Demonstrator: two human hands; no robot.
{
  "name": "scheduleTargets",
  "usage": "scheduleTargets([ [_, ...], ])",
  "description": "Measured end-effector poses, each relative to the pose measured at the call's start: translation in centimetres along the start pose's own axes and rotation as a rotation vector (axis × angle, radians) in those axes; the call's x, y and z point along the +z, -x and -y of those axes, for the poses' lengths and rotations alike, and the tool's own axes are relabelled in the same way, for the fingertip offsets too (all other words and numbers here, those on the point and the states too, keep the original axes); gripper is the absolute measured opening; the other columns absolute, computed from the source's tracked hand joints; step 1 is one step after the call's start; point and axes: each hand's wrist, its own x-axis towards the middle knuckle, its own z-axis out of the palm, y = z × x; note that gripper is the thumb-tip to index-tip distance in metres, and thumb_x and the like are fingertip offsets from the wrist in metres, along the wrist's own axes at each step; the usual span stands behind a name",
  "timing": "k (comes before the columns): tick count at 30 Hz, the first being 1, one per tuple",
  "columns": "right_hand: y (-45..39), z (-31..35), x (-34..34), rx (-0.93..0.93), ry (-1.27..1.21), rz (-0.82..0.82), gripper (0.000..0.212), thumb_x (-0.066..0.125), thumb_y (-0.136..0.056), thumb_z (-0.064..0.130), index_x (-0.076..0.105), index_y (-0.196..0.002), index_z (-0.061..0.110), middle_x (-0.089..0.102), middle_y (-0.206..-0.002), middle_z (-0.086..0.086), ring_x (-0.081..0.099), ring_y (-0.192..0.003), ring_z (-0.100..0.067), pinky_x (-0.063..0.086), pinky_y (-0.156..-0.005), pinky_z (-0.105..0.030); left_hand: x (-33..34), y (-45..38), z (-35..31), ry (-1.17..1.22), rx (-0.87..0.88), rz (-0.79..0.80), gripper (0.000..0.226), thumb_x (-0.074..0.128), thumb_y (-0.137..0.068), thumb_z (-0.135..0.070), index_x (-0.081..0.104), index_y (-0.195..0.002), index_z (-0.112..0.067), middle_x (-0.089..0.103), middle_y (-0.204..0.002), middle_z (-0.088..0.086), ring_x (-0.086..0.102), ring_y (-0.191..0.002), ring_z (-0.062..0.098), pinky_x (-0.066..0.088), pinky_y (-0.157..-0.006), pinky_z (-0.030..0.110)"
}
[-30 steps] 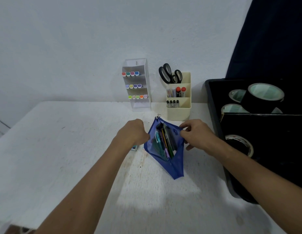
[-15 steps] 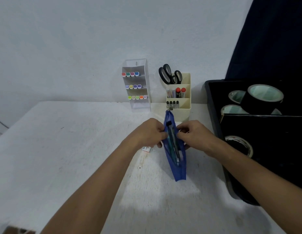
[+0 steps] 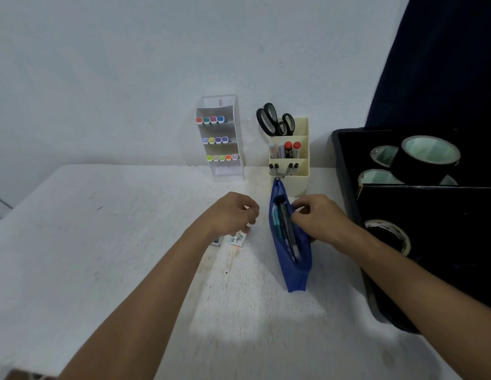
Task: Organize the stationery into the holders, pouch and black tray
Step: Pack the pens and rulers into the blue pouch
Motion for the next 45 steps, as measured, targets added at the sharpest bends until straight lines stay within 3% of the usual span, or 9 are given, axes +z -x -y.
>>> scheduleTargets([
  [8, 0.2, 0.2, 0.4, -0.03, -0.011, 0.038, 0.026, 0.054, -0.093, 0.02, 0.061, -0.118, 0.018, 0.067, -0.097, -0.004, 0.067, -0.078, -0.016, 0.055, -0.05, -0.023, -0.1, -0.9, -0.6, -0.016, 0.042, -0.155, 0.03, 0.047, -0.096, -0.036, 0.063, -0.113, -0.018, 0.071, -0.096, 0.006, 0.066, -0.071, 0.019, 0.051, -0.056, 0.027],
  [13, 0.5, 0.3, 0.3, -0.058, 0.029, 0.063, 0.028, 0.051, -0.096, 0.019, 0.058, -0.123, 0.019, 0.062, -0.099, -0.001, 0.063, -0.079, -0.013, 0.053, -0.05, -0.02, -0.1, -3.5, -2.5, -0.193, 0.083, -0.255, 0.043, 0.043, -0.098, -0.035, 0.051, -0.131, -0.009, 0.056, -0.131, 0.012, 0.055, -0.116, 0.029, 0.045, -0.095, 0.034],
  [18, 0.3, 0.3, 0.1, -0.079, 0.051, 0.089, 0.03, 0.051, -0.095, 0.017, 0.059, -0.124, 0.02, 0.06, -0.1, 0.001, 0.061, -0.079, -0.011, 0.05, -0.051, -0.02, -0.4, -4.8, -3.5, -0.187, 0.028, -0.228, 0.036, 0.055, -0.092, -0.028, 0.066, -0.084, 0.005, 0.059, -0.067, 0.013, 0.052, -0.055, 0.021, 0.044, -0.052, 0.025],
  [23, 0.2, 0.6, 0.2, -0.09, 0.021, 0.049, 0.038, 0.046, -0.097, 0.042, 0.068, -0.1, 0.011, 0.067, -0.095, -0.007, 0.063, -0.083, -0.021, 0.053, -0.059, -0.028, 0.1, -4.1, -2.9, -0.174, 0.11, -0.163, 0.025, 0.059, -0.091, -0.022, 0.074, -0.09, -0.001, 0.072, -0.08, 0.017, 0.071, -0.072, 0.03, 0.06, -0.064, 0.034],
  [26, -0.8, -0.4, -0.2, -0.184, 0.081, -0.136, 0.026, 0.049, -0.097, 0.023, 0.06, -0.119, 0.016, 0.059, -0.116, -0.004, 0.055, -0.086, -0.015, 0.045, -0.068, -0.027, 0.5, -2.9, -3.0, -0.058, 0.206, -0.05, 0.021, 0.065, -0.089, -0.023, 0.074, -0.094, -0.005, 0.074, -0.082, 0.013, 0.071, -0.071, 0.019, 0.059, -0.063, 0.028],
  [29, -1.4, -0.8, -1.1, -0.294, 0.065, -0.086, 0.036, 0.049, -0.096, 0.008, 0.056, -0.13, 0.017, 0.053, -0.13, 0.001, 0.052, -0.096, -0.009, 0.041, -0.072, -0.014, 0.5, -1.9, -3.2, 0.011, 0.296, -0.003, 0.016, 0.068, -0.088, -0.02, 0.073, -0.096, -0.006, 0.073, -0.081, 0.01, 0.069, -0.067, 0.014, 0.058, -0.065, 0.023],
  [33, -1.2, -0.2, -1.6, -0.37, 0.069, 0.083, 0.028, 0.05, -0.096, 0.008, 0.065, -0.119, 0.016, 0.067, -0.11, 0.005, 0.059, -0.1, -0.009, 0.044, -0.081, -0.013, 0.5, -1.1, -3.3, 0.08, 0.35, -0.013, 0.016, 0.063, -0.09, -0.01, 0.071, -0.104, -0.005, 0.072, -0.08, 0.01, 0.07, -0.067, 0.013, 0.059, -0.07, 0.023],
  [39, -1.2, -0.4, -1.4, -0.248, 0.103, 0.037, 0.019, 0.055, -0.095, 0.014, 0.072, -0.103, 0.014, 0.07, -0.099, -0.001, 0.061, -0.096, -0.015, 0.047, -0.082, -0.026, 0.9, -0.3, -3.3, -0.138, 0.428, -0.125, 0.012, 0.061, -0.09, -0.009, 0.072, -0.096, -0.01, 0.069, -0.076, -0.002, 0.065, -0.07, 0.009, 0.052, -0.069, 0.02],
  [45, -1.5, -0.4, -1.8, -0.184, -0.022, -0.249, 0.014, 0.056, -0.093, 0.013, 0.068, -0.087, 0.017, 0.066, -0.093, -0.003, 0.059, -0.09, -0.017, 0.044, -0.053, -0.013, 2.3, 2.9, -2.0, -0.362, 0.585, -0.161, 0.017, 0.054, -0.094, -0.011, 0.07, -0.099, -0.009, 0.067, -0.096, 0.004, 0.058, -0.084, 0.012, 0.038, -0.07, 0.009],
])
